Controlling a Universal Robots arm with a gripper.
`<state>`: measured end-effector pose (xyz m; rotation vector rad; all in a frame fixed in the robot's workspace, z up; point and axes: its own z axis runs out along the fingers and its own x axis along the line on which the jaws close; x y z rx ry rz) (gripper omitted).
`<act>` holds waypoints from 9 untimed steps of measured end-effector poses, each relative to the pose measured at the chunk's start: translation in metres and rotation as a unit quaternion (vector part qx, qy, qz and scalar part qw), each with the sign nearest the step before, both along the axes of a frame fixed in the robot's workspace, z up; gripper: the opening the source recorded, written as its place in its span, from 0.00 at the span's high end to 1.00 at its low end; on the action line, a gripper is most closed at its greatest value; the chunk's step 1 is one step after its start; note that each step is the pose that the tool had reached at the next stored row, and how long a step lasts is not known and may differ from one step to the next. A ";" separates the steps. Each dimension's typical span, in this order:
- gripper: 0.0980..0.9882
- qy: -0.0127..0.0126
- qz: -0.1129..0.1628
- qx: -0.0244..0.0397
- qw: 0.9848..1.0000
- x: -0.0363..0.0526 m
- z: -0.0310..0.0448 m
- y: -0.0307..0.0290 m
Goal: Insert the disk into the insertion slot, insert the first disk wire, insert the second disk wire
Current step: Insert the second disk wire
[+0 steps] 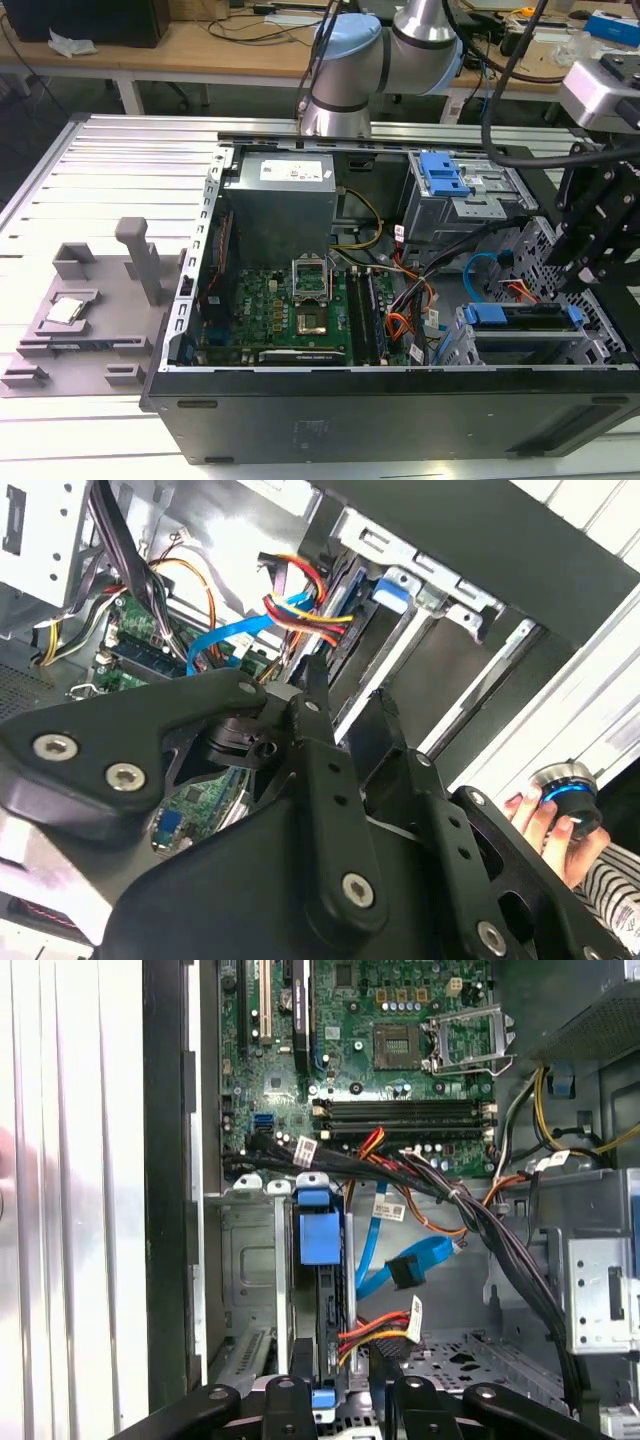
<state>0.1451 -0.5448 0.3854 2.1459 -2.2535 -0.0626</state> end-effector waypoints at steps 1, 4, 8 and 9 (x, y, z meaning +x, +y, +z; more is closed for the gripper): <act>0.70 0.000 0.000 0.000 1.000 -0.0044 -0.0001 0.0000; 0.70 0.000 0.000 0.000 1.000 -0.0131 0.0000 0.0000; 0.70 0.000 0.000 0.000 1.000 -0.0230 0.0000 0.0000; 0.70 0.000 0.000 0.000 1.000 -0.0268 0.0000 0.0000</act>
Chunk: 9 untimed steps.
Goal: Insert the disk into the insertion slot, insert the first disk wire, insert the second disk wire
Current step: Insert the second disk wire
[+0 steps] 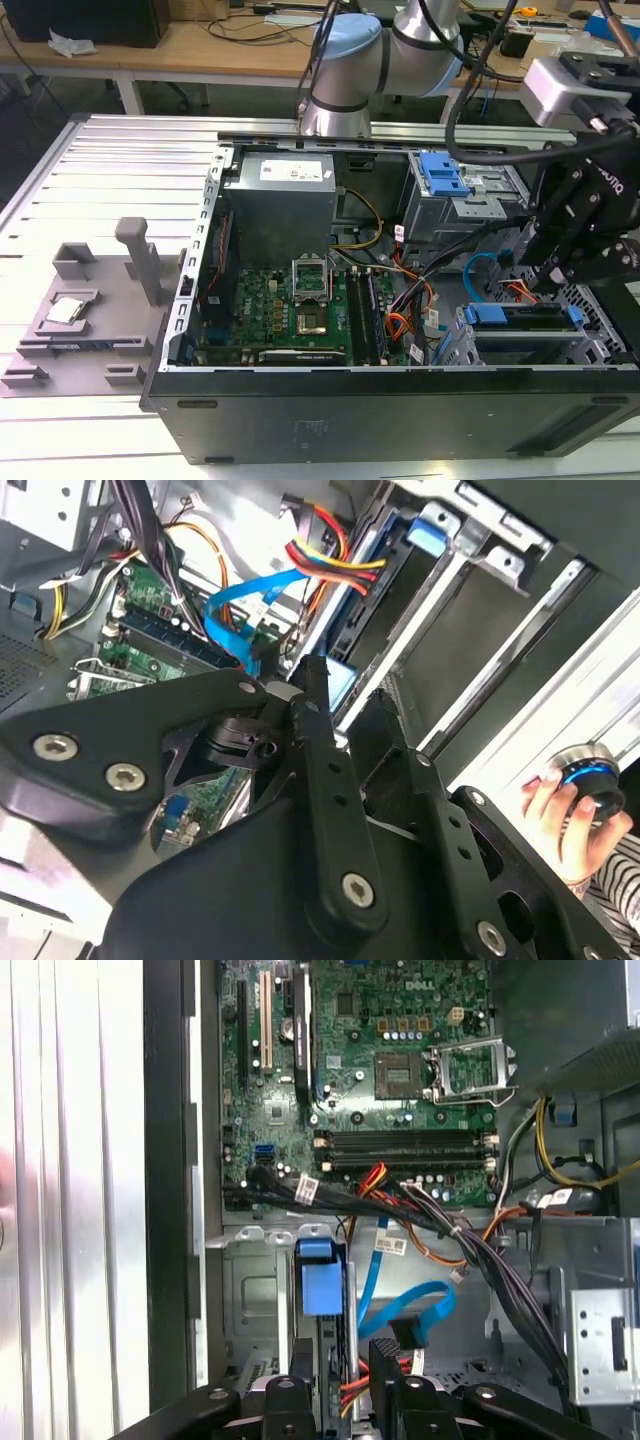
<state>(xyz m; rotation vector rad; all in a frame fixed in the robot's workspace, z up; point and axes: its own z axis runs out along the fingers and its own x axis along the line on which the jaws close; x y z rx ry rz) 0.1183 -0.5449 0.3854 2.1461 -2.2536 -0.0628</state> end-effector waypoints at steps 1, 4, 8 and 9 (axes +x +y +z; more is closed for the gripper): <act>0.70 0.000 0.000 0.000 1.000 -0.0037 0.0001 0.0000; 0.70 0.000 0.000 0.000 1.000 -0.0097 0.0000 0.0000; 0.70 0.000 0.000 0.000 1.000 -0.0164 0.0000 0.0000; 0.70 0.000 0.000 0.000 1.000 -0.0181 0.0000 -0.0001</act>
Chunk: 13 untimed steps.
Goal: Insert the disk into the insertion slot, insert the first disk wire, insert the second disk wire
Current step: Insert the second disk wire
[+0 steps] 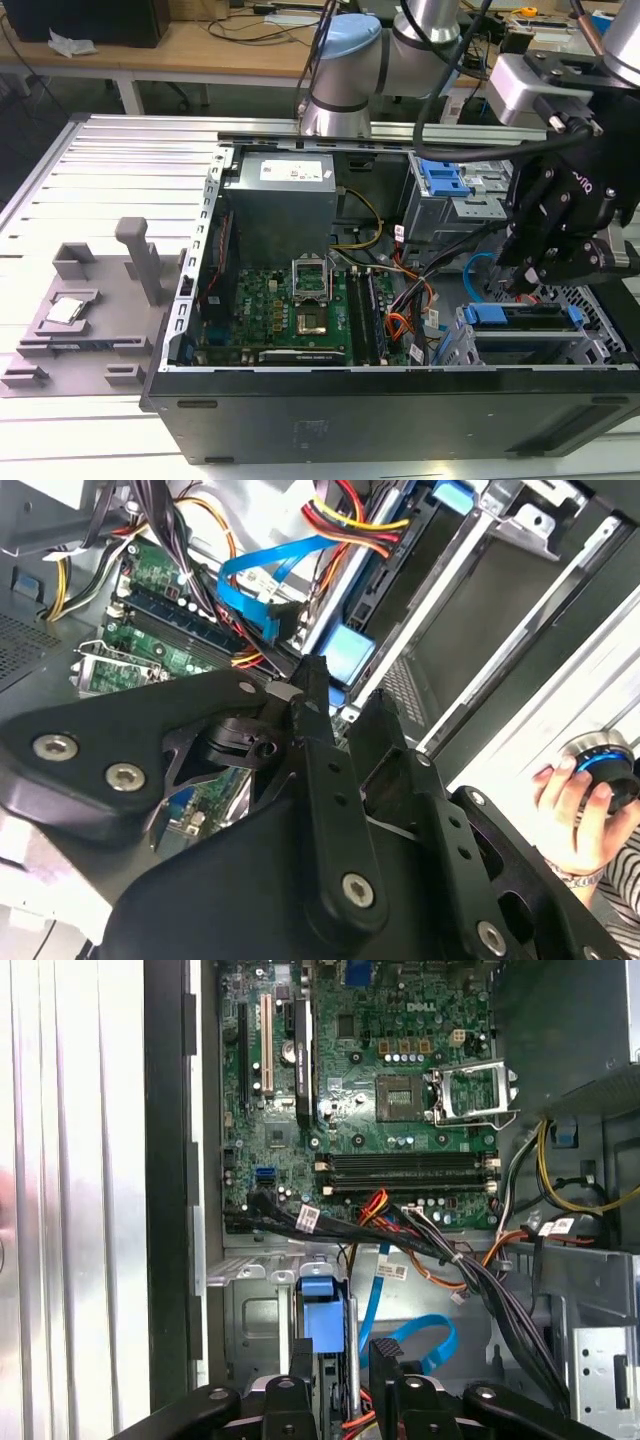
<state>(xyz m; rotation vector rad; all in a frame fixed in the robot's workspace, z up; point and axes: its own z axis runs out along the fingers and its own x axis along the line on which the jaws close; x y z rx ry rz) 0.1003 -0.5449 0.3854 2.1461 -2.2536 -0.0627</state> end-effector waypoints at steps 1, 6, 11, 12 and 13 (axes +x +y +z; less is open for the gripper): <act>0.70 0.000 0.000 0.000 1.000 -0.0005 0.0000 0.0000; 0.70 0.000 0.000 0.000 1.000 -0.0036 0.0000 0.0000; 0.70 0.000 0.000 0.000 1.000 -0.0038 0.0000 0.0094; 0.70 0.000 0.000 0.000 1.000 -0.0038 0.0000 0.0113; 0.70 0.000 0.000 0.000 1.000 -0.0038 0.0000 0.0136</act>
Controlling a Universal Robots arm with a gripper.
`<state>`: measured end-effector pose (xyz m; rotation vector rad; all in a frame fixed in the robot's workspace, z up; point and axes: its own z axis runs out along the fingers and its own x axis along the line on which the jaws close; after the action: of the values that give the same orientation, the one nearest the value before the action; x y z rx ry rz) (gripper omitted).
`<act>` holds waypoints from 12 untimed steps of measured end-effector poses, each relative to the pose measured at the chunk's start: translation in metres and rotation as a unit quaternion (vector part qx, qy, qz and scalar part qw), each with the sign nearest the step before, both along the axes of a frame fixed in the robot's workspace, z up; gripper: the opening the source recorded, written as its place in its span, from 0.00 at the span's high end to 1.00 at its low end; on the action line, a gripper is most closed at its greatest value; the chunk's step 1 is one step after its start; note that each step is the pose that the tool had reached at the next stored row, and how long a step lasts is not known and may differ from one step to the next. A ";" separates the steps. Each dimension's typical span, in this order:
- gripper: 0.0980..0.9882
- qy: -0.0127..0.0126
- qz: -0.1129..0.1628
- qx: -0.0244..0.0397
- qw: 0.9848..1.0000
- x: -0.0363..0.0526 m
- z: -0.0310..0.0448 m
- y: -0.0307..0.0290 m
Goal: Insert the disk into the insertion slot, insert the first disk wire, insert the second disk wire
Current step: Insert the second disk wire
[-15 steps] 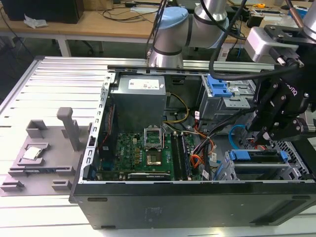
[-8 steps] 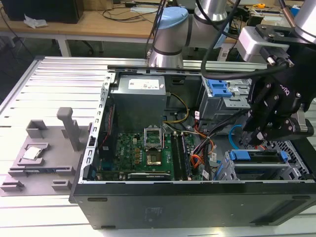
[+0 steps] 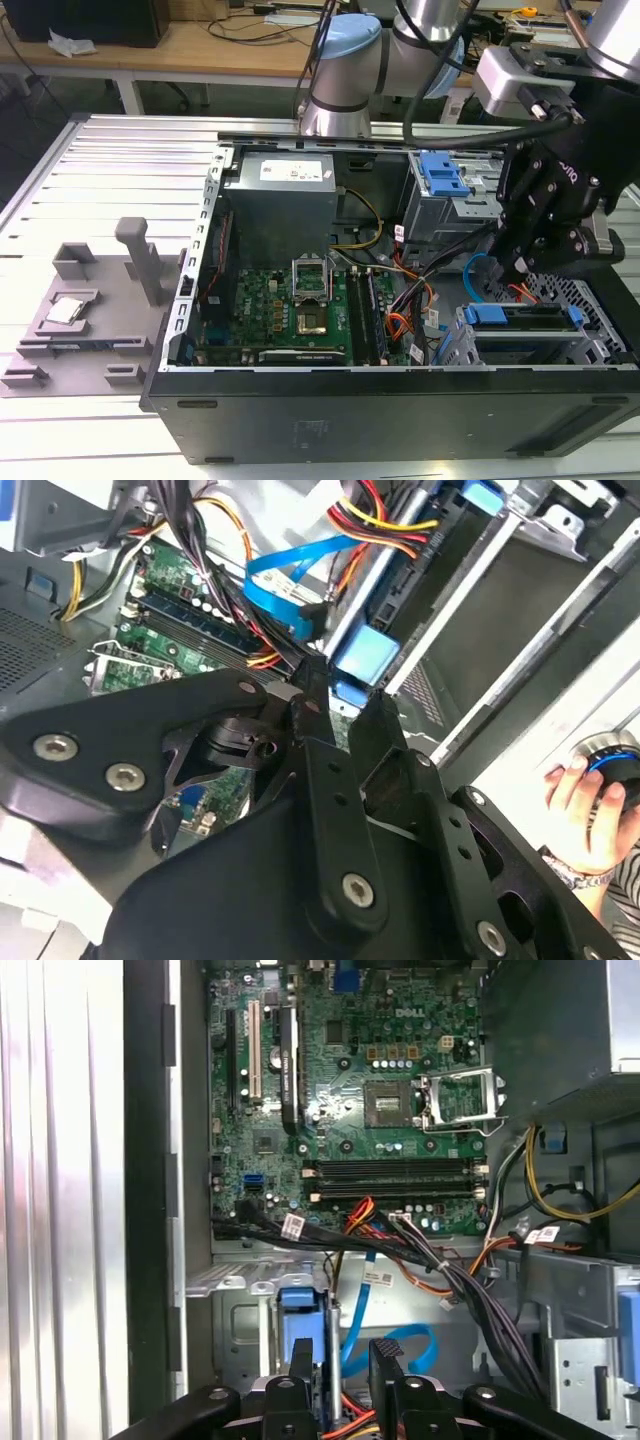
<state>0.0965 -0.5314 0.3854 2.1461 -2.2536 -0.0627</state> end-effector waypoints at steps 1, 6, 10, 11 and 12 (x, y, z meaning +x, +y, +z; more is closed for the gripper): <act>0.70 0.000 0.000 0.000 1.000 0.0000 0.0000 0.0017; 0.70 0.000 0.003 0.000 1.000 0.0000 -0.0005 0.0108; 0.70 0.000 0.015 0.000 1.000 0.0008 -0.0010 0.0136; 0.70 0.000 0.022 0.000 1.000 0.0008 -0.0013 0.0138; 0.70 0.000 0.029 0.000 1.000 0.0009 -0.0016 0.0139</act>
<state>0.0973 -0.5175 0.3838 2.2108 -2.1887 -0.0616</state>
